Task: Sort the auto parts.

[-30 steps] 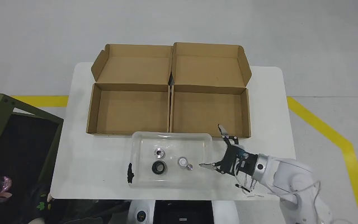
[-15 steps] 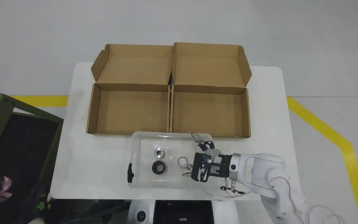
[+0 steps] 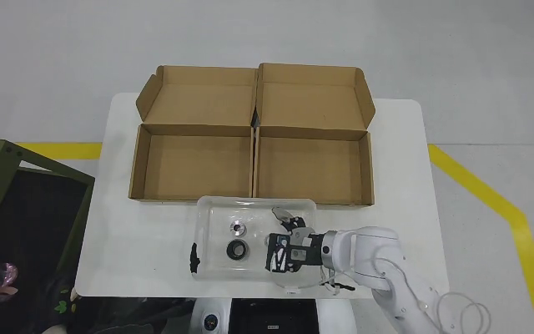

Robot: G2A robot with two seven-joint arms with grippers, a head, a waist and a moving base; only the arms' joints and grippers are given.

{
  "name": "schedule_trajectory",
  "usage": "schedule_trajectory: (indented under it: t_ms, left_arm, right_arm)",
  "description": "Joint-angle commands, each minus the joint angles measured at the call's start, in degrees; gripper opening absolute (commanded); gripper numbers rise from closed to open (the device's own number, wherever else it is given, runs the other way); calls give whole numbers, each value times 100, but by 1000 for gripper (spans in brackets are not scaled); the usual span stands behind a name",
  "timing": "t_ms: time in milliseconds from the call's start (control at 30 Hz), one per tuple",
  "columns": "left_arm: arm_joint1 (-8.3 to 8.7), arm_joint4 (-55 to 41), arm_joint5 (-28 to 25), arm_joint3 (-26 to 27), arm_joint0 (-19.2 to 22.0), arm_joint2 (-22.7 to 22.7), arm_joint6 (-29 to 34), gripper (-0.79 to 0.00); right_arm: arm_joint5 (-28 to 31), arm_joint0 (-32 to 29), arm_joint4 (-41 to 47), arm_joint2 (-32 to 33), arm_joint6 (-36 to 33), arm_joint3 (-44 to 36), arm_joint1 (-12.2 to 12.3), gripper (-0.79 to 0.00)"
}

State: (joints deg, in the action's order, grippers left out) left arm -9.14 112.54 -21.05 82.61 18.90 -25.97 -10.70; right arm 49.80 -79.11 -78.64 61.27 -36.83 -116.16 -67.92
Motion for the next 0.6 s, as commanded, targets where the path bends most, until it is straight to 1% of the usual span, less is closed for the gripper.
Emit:
schedule_trajectory:
  t_ms: [0,267,300,333,367,400,433,467,567]
  left_arm:
    - [0,0,0,0,0,0,0,0]
    - [0,0,0,0,0,0,0,0]
    - [0,0,0,0,0,0,0,0]
    - [0,0,0,0,0,0,0,0]
    - [0,0,0,0,0,0,0,0]
    - [0,0,0,0,0,0,0,0]
    - [0,0,0,0,0,0,0,0]
    - [0,0,0,0,0,0,0,0]
    - [0,0,0,0,0,0,0,0]
  right_arm:
    - [-40,62,51,-62,-68,72,-2,0]
    - [-158,256,206,-228,-258,274,6,0]
    - [-165,273,215,-245,-271,286,8,-18]
    - [-178,287,226,-257,-285,304,11,-65]
    - [-181,301,235,-270,-298,319,14,-151]
    - [-186,315,247,-279,-307,335,18,-212]
    - [-195,326,255,-288,-317,353,21,-354]
    - [-195,337,267,-300,-323,366,25,-403]
    - [-190,372,290,-339,-366,419,36,-465]
